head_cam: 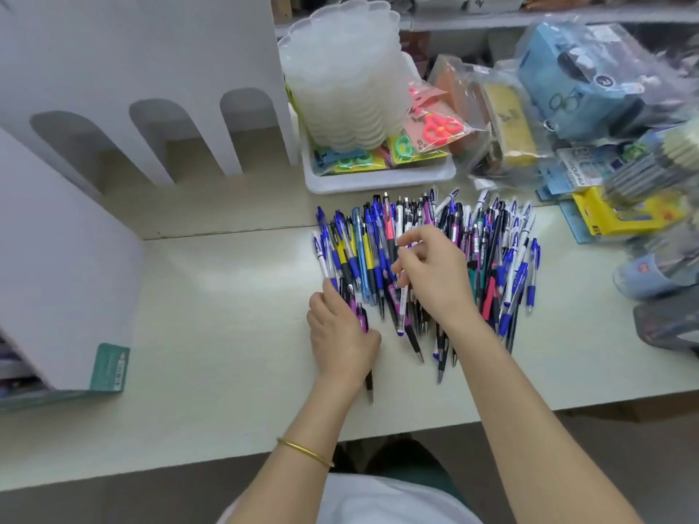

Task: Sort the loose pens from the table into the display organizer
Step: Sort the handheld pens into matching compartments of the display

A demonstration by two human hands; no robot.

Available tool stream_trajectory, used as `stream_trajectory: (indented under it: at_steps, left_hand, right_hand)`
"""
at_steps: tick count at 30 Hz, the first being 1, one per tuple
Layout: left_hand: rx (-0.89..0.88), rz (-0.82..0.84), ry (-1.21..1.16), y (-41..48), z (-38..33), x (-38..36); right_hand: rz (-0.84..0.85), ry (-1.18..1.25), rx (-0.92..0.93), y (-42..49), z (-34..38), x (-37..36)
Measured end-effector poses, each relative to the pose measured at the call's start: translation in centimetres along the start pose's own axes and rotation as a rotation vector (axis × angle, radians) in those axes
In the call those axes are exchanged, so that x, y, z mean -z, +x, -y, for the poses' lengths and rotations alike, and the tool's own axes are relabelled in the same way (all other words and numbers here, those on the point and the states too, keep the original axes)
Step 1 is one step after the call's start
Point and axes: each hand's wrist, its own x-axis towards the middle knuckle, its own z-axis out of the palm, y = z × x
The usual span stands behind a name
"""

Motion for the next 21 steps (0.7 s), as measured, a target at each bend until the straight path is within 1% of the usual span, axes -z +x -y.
stream_trajectory:
  at_steps: [4, 6, 9, 11, 14, 16, 18, 19, 21]
  left_hand:
    - [0.109, -0.026, 0.010, -0.6, 0.0, 0.1]
    - [0.133, -0.072, 0.027, -0.9, 0.2, 0.0]
    - [0.109, -0.187, 0.098, -1.2, 0.5, -0.5]
    - [0.073, -0.213, 0.194, -1.2, 0.7, -0.4]
    - [0.062, -0.182, 0.303, -1.1, 1.3, -1.0]
    - [0.102, -0.070, 0.352, -1.6, 1.0, 0.0]
    - [0.183, -0.050, 0.275, -1.2, 0.6, 1.2]
    - [0.208, -0.038, 0.191, -0.8, 0.5, 2.1]
    - [0.224, -0.105, -0.062, 0.7, 0.2, 3.9]
  right_hand:
    - [0.068, 0.008, 0.055, 1.2, 0.7, -0.2]
    - [0.104, 0.009, 0.080, 1.6, 0.8, -0.4]
    - [0.152, 0.007, 0.105, 2.2, 0.8, -0.7]
    - [0.176, 0.008, 0.125, 2.5, 1.0, -1.0]
    - [0.212, 0.012, 0.151, 2.6, 1.5, -1.2]
    - [0.226, 0.014, 0.165, 2.9, 1.7, -1.3]
    - [0.221, 0.029, 0.160, 3.4, 1.8, -1.2]
    - [0.214, 0.039, 0.157, 3.6, 1.9, -1.0]
    - [0.196, 0.058, 0.146, 4.1, 1.9, -0.6]
